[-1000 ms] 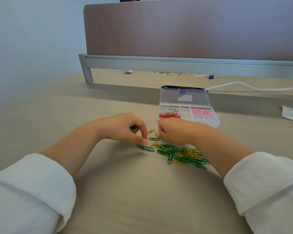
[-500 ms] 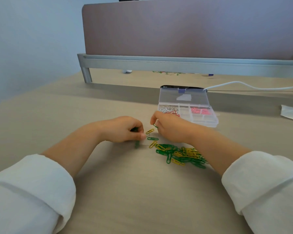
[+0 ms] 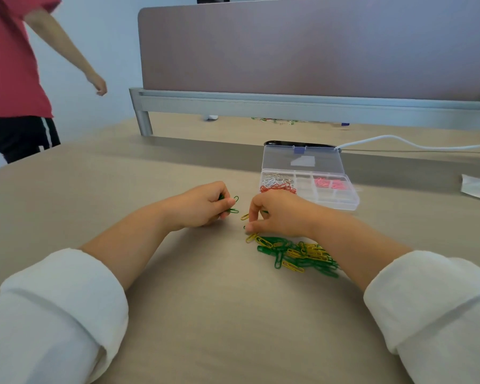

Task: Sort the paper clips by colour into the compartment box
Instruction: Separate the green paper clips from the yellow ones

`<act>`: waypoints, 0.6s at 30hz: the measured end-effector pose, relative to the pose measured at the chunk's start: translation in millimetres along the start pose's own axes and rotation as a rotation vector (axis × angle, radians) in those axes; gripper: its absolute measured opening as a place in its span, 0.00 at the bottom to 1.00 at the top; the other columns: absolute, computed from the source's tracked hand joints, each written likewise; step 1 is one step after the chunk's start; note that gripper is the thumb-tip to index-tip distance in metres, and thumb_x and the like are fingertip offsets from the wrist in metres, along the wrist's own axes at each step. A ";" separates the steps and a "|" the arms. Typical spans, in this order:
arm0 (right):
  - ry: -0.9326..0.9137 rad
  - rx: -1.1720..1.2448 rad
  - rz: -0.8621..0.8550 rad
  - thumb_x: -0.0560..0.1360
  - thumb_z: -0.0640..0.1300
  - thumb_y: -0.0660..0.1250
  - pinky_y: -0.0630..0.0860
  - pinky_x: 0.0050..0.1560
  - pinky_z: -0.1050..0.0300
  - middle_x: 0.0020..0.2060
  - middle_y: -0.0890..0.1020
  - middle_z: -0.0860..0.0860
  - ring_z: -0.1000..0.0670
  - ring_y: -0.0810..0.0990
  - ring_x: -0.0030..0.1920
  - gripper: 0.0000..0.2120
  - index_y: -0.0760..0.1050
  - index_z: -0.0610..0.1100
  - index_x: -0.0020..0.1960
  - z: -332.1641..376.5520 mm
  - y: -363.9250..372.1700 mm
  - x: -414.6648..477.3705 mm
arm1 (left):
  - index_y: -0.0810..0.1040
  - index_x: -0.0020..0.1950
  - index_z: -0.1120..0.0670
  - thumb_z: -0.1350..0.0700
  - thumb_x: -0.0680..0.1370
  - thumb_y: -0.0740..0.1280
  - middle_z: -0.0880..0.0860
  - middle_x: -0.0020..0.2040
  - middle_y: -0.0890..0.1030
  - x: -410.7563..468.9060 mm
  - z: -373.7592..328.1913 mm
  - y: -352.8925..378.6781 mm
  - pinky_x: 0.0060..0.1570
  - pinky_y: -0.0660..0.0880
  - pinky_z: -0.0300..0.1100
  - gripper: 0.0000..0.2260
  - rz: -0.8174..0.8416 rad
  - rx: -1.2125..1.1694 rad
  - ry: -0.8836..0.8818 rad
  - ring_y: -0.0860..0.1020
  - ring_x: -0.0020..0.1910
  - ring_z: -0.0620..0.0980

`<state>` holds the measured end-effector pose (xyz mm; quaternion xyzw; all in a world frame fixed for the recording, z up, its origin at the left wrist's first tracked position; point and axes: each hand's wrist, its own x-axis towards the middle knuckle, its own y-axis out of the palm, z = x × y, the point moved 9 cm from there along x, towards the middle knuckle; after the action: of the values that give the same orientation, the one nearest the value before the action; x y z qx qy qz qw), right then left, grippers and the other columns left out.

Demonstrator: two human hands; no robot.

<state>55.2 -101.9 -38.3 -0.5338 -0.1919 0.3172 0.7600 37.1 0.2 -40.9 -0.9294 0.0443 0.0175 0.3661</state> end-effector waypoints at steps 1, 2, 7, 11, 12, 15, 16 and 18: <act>0.001 -0.016 0.003 0.73 0.53 0.68 0.64 0.34 0.62 0.34 0.69 0.57 0.56 0.69 0.36 0.09 0.74 0.48 0.47 -0.4 0.0 -0.6 | 0.67 0.42 0.53 0.57 0.81 0.56 0.50 0.33 0.72 -0.1 0.1 1.1 0.25 0.64 0.32 0.08 0.008 -0.014 -0.008 0.65 0.24 0.42; 0.009 -0.031 0.005 0.74 0.52 0.67 0.65 0.36 0.61 0.35 0.70 0.57 0.54 0.70 0.39 0.09 0.75 0.47 0.49 -1.0 -0.4 -1.0 | 0.68 0.44 0.53 0.57 0.81 0.56 0.51 0.34 0.71 -0.1 0.6 2.8 0.25 0.64 0.32 0.07 0.021 -0.032 -0.016 0.65 0.23 0.41; 0.069 -0.072 0.068 0.77 0.50 0.63 0.70 0.46 0.56 0.50 0.80 0.43 0.48 0.74 0.46 0.15 0.77 0.38 0.53 -7.3 2.6 -2.5 | 0.73 0.51 0.52 0.62 0.82 0.50 0.50 0.34 0.68 1.6 -1.6 5.9 0.25 0.61 0.31 0.13 0.022 -0.078 -0.023 0.64 0.24 0.41; 0.090 -0.088 0.113 0.78 0.49 0.61 0.67 0.45 0.57 0.45 0.78 0.45 0.48 0.73 0.45 0.14 0.77 0.38 0.52 -8.5 4.2 -3.1 | 0.73 0.45 0.53 0.65 0.80 0.48 0.51 0.34 0.66 4.3 2.1 3.5 0.24 0.60 0.32 0.16 -0.024 -0.102 -0.058 0.61 0.28 0.46; 0.090 -0.095 0.123 0.78 0.48 0.61 0.67 0.45 0.57 0.44 0.76 0.46 0.48 0.73 0.45 0.13 0.77 0.39 0.52 -8.4 4.2 -3.6 | 0.73 0.49 0.53 0.64 0.81 0.48 0.51 0.34 0.67 4.8 3.0 3.6 0.24 0.61 0.32 0.15 -0.030 -0.091 -0.064 0.62 0.29 0.46; 0.094 -0.141 0.148 0.79 0.48 0.59 0.66 0.44 0.57 0.41 0.74 0.48 0.47 0.72 0.43 0.11 0.75 0.41 0.47 -10.1 5.3 -3.7 | 0.71 0.57 0.49 0.59 0.82 0.49 0.51 0.36 0.68 5.0 3.5 3.7 0.30 0.65 0.35 0.13 -0.049 -0.035 -0.072 0.65 0.32 0.46; 0.096 -0.163 0.153 0.80 0.47 0.58 0.66 0.42 0.58 0.38 0.72 0.48 0.48 0.71 0.41 0.12 0.71 0.41 0.41 -10.3 5.4 -3.6 | 0.71 0.58 0.49 0.59 0.82 0.50 0.50 0.36 0.69 5.3 3.3 3.6 0.30 0.65 0.34 0.13 -0.054 -0.015 -0.069 0.65 0.32 0.46; 0.095 -0.188 0.143 0.81 0.45 0.54 0.65 0.36 0.58 0.33 0.68 0.49 0.49 0.68 0.36 0.17 0.63 0.44 0.34 -9.5 3.2 -3.0 | 0.74 0.54 0.52 0.60 0.82 0.50 0.50 0.35 0.68 5.8 2.1 4.2 0.26 0.64 0.31 0.13 -0.056 0.007 -0.060 0.64 0.30 0.45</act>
<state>58.0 -109.7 -44.5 -0.6292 -0.1461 0.3258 0.6904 42.5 -1.8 -45.6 -0.9281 0.0073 0.0348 0.3707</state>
